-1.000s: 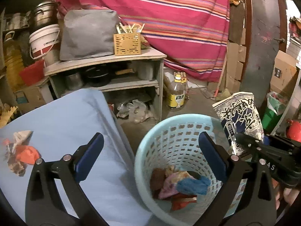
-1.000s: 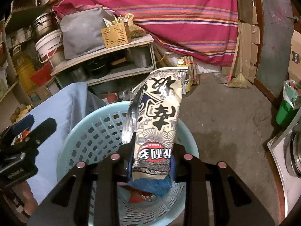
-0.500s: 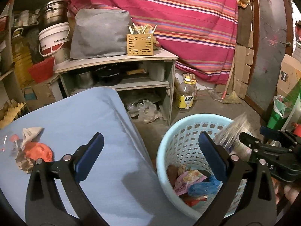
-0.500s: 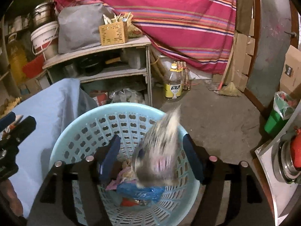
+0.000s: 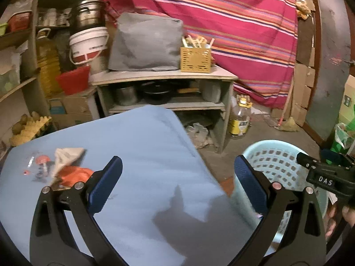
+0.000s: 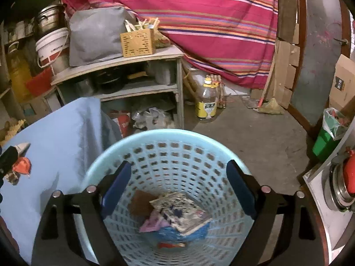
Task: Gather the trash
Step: 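Grasp the clear orange-trimmed plastic bag with the left tool while the right tool grasps the crumpled paper bag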
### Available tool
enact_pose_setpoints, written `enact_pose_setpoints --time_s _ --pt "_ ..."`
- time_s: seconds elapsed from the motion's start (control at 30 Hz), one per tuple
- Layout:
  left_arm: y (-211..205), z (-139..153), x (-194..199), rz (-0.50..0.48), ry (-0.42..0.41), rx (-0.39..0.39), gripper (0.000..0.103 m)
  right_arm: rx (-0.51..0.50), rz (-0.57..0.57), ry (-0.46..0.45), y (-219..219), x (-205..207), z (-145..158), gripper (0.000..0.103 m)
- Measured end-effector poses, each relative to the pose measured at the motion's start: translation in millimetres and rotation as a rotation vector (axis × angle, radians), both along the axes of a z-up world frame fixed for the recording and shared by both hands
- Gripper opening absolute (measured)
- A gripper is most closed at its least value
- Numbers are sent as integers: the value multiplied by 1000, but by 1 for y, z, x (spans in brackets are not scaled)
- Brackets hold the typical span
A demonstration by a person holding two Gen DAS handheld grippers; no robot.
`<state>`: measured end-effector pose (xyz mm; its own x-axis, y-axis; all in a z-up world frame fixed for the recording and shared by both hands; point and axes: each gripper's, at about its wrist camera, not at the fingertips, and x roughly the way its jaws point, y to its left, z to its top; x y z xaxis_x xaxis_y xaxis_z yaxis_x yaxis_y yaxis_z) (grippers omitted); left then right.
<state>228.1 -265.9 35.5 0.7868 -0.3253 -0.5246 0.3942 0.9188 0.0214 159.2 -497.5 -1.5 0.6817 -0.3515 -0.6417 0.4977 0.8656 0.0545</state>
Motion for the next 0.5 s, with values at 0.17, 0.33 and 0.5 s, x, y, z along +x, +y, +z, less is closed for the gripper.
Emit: enact_pose_setpoints --time_s 0.17,0.33,0.5 --pt "40 2 11 52 -6 7 97 -6 45 -7 34 22 5 90" --pt "81 -2 30 107 4 31 98 15 105 -7 75 52 5 93" --pt "139 -7 57 197 11 74 98 27 157 0 115 79 3 95"
